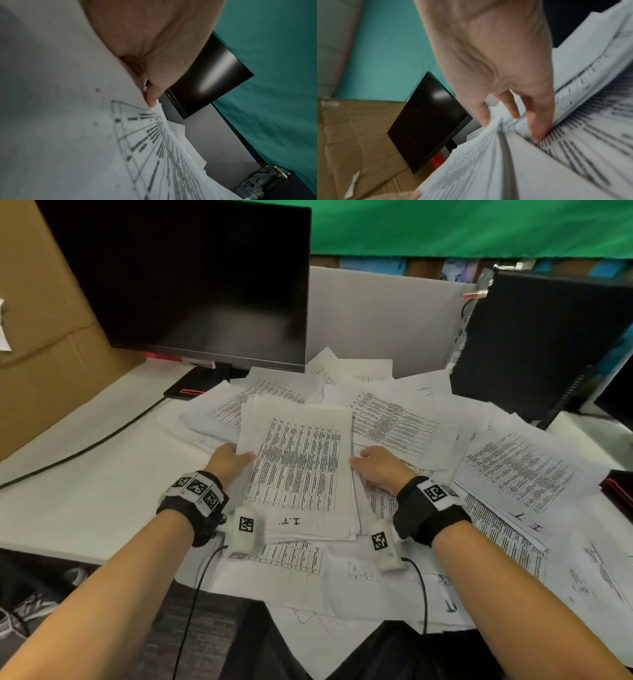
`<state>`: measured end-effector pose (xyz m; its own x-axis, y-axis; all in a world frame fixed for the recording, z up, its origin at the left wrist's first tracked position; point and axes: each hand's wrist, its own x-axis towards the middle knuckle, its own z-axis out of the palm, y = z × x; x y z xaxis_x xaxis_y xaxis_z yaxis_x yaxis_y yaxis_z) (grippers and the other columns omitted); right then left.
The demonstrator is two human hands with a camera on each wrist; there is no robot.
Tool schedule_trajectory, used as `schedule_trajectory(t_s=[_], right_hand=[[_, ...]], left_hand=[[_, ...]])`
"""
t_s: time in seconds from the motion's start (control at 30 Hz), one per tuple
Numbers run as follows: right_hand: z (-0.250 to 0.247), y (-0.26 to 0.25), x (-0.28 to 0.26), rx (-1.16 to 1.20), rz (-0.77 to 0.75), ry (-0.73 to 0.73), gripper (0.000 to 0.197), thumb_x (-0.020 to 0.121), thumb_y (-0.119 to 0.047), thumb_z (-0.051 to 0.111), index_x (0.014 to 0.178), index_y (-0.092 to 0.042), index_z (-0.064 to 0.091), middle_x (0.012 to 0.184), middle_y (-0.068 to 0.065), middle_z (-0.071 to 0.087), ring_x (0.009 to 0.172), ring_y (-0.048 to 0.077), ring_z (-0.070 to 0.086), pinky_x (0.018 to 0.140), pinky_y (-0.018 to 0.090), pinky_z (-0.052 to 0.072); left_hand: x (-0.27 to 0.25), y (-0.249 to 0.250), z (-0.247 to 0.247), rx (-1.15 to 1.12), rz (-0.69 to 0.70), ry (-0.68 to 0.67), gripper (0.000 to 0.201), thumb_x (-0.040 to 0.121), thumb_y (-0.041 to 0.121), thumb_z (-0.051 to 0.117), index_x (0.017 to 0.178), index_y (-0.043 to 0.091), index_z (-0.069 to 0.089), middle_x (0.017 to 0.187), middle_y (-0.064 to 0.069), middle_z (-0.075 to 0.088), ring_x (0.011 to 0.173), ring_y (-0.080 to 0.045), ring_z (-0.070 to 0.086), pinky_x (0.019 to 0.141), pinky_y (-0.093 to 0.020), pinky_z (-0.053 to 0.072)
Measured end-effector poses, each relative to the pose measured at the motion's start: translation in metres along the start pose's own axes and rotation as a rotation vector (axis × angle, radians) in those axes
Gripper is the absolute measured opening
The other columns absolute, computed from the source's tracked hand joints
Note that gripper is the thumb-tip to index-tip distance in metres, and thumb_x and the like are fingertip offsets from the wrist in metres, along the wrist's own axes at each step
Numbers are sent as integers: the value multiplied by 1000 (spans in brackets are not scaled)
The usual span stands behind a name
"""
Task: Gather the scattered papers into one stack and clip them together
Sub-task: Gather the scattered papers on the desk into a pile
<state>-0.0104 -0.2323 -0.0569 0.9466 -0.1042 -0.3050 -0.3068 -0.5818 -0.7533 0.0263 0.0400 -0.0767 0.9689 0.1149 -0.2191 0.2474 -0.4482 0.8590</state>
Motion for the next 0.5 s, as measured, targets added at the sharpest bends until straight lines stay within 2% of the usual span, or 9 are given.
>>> schedule_trajectory(t_s=[0.07,0.13,0.2,0.23,0.3,0.33,0.4,0.43,0.5], right_hand=[[5,1,5,175,37,-87,59,82,-46,68,118,-2,59,109,6,68,94,21,66,85,38,55],[11,-5,1,327,67,-178,53,83,-30,76,128,-7,60,124,12,67,110,28,66,99,46,52],[17,-11,1,373,58,-205,44,87,-11,73,127,-11,55,132,7,60,117,25,60,102,42,49],[18,-13,-1,368,22,-188,49,87,-11,73,130,-14,50,136,3,56,122,23,56,104,41,47],[11,-17,-5,395,-93,-151,57,91,-14,69,142,-20,43,138,2,56,124,22,56,104,42,47],[4,-22,-14,452,-137,-140,51,94,-13,64,140,-23,44,132,2,61,117,21,61,98,41,52],[-11,-28,-29,556,-236,-115,41,97,-14,59,131,-31,45,121,0,65,105,20,68,86,37,58],[-20,-35,-40,571,-303,-111,40,97,-17,58,131,-33,45,123,0,65,106,20,68,87,38,58],[-32,-47,-51,561,-402,-73,42,95,-24,61,133,-33,45,130,-3,63,115,16,65,98,40,53]], left_hand=[[-3,2,5,-6,38,26,37,97,20,48,128,0,50,125,-17,57,113,-34,55,95,-40,44],[-4,3,8,-28,99,40,34,97,13,43,129,2,49,126,-17,56,116,-34,53,100,-42,42],[-5,2,8,-62,137,67,31,96,9,43,125,4,52,123,-18,58,113,-36,54,101,-46,43],[-5,1,7,-92,130,92,29,96,10,45,123,4,53,121,-18,59,112,-36,55,100,-47,44],[-6,1,2,-202,120,161,23,97,14,49,117,6,56,111,-11,62,106,-32,56,91,-38,48],[-9,4,-2,-287,137,186,19,97,16,49,113,8,57,104,-5,60,101,-25,55,85,-33,47],[-23,22,-11,-415,235,219,21,99,23,47,114,11,54,102,2,56,94,-14,53,84,-28,43],[-30,34,-16,-458,307,233,28,100,28,44,121,11,50,107,3,55,94,-10,54,85,-25,45],[-43,61,-25,-502,474,272,36,102,33,37,131,11,41,114,6,54,97,-2,55,82,-14,47]])
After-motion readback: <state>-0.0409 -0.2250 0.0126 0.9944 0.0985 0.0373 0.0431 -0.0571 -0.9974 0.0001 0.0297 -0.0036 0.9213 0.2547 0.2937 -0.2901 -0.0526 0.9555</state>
